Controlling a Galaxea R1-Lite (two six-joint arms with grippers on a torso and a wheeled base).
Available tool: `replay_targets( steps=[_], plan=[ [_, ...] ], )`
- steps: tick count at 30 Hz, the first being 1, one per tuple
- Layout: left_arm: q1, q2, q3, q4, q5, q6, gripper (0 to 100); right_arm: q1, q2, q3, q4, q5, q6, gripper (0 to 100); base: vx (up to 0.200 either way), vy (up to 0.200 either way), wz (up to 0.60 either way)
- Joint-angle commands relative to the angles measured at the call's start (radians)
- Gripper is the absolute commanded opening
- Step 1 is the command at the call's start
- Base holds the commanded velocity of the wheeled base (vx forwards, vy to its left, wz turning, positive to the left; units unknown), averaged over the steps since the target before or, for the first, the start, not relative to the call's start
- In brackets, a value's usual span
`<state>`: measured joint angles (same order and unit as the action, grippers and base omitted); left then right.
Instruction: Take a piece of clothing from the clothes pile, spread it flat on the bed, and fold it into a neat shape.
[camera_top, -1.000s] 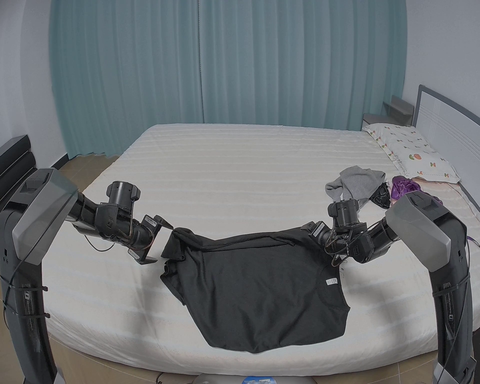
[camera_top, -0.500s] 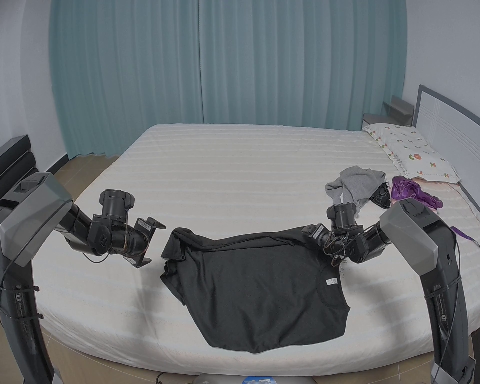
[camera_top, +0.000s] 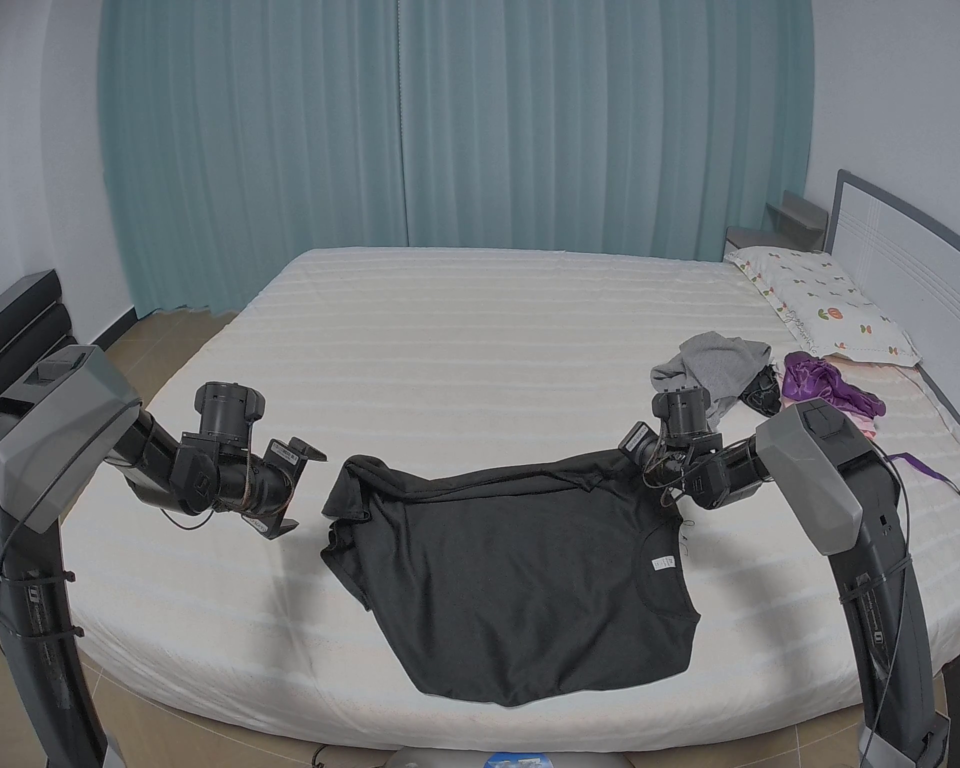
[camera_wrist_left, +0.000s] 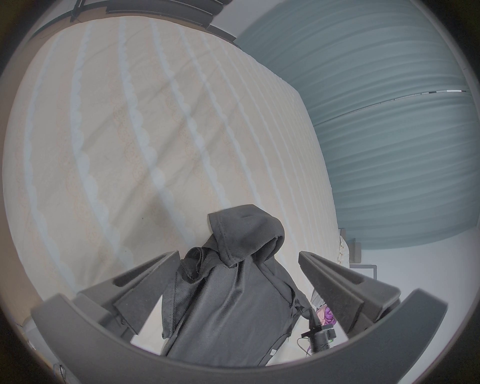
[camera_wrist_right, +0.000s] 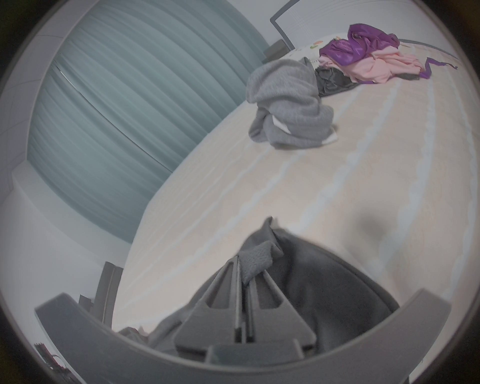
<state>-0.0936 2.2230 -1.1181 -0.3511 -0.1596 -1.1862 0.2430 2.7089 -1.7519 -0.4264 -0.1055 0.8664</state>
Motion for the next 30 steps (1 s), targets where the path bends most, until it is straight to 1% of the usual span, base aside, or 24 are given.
replay_targets(
  steps=[1,3,4,5,10,12,13,14,17,19,21,24,26,30],
  plan=[
    [0.0,0.006,0.0,-0.002,0.008,0.0,100,-0.013,0.005,-0.083,-0.002,-0.002,0.0,0,0.0,0.0,0.0],
    [-0.001,0.007,0.0,-0.003,0.014,0.0,100,-0.017,0.015,-0.179,0.005,0.0,0.0,0,0.0,0.0,0.0],
    [-0.001,0.009,0.0,-0.003,0.014,0.0,100,-0.017,0.017,-0.184,0.005,-0.002,0.0,0,0.0,0.0,0.0],
    [-0.005,0.01,0.001,-0.011,0.022,0.0,100,-0.019,0.035,-0.248,0.009,-0.002,0.0,0,0.0,0.0,0.0],
    [-0.008,0.015,0.018,-0.039,0.034,0.002,100,-0.013,0.063,-0.248,-0.02,0.0,-0.01,0,0.0,0.0,0.0],
    [-0.009,0.015,0.023,-0.057,0.041,0.0,100,-0.008,0.08,-0.248,-0.098,-0.002,-0.02,0,0.0,0.0,0.0],
    [-0.008,0.015,0.023,-0.059,0.041,0.0,100,-0.007,0.081,-0.248,-0.109,-0.002,-0.021,0,0.0,0.0,0.0],
    [-0.008,0.015,0.023,-0.059,0.041,0.0,100,-0.005,0.088,-0.248,-0.157,-0.003,-0.033,100,0.0,0.0,0.0],
    [-0.009,0.015,0.024,-0.059,0.043,0.0,100,0.001,0.101,-0.248,-0.187,0.004,-0.053,100,0.0,0.0,0.0],
    [-0.009,0.015,0.032,-0.06,0.041,0.0,100,0.001,0.118,-0.248,-0.176,0.013,-0.064,100,0.0,0.0,0.0],
    [-0.014,0.015,0.035,-0.06,0.041,0.0,100,-0.002,0.147,-0.248,-0.155,0.007,-0.09,100,0.0,0.0,0.0],
    [-0.015,0.015,0.04,-0.06,0.043,0.0,100,-0.01,0.134,-0.247,-0.134,-0.005,-0.092,100,0.0,0.0,0.0],
    [-0.015,0.009,0.049,-0.06,0.043,0.002,100,-0.016,0.083,-0.179,-0.124,-0.002,-0.092,100,0.0,0.0,0.0],
    [-0.029,-0.006,0.081,-0.06,0.043,0.007,100,-0.017,-0.072,0.055,-0.14,0.043,-0.072,100,0.0,0.0,0.0]
  ],
)
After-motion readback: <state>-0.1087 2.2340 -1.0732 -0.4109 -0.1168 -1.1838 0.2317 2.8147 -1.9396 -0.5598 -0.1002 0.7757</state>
